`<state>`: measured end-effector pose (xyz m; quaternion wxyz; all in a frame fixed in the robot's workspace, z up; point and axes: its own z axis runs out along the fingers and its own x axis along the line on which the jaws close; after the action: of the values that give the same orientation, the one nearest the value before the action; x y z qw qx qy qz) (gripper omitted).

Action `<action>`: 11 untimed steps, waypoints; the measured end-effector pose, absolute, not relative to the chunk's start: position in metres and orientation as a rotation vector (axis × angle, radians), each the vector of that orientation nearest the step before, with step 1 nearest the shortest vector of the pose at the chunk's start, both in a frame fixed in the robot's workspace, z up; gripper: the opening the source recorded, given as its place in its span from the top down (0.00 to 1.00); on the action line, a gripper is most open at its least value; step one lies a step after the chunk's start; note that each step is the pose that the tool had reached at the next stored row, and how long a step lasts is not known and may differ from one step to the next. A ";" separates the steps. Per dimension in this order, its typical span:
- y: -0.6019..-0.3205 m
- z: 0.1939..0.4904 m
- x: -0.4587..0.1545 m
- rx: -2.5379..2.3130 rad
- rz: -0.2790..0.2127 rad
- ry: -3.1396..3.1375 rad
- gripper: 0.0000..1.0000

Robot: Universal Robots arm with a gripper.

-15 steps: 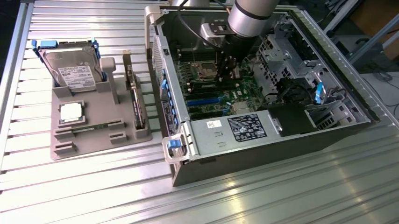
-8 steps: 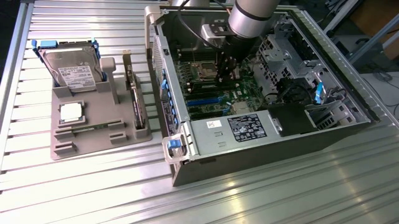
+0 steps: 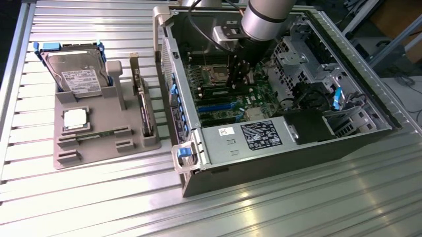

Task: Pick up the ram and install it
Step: 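Insert the ram into the slot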

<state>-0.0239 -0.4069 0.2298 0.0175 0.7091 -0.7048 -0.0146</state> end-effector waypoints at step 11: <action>-0.404 0.247 -0.025 2.204 -0.042 -2.191 0.89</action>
<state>-0.0246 -0.4036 0.2467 0.0167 0.7091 -0.7048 -0.0135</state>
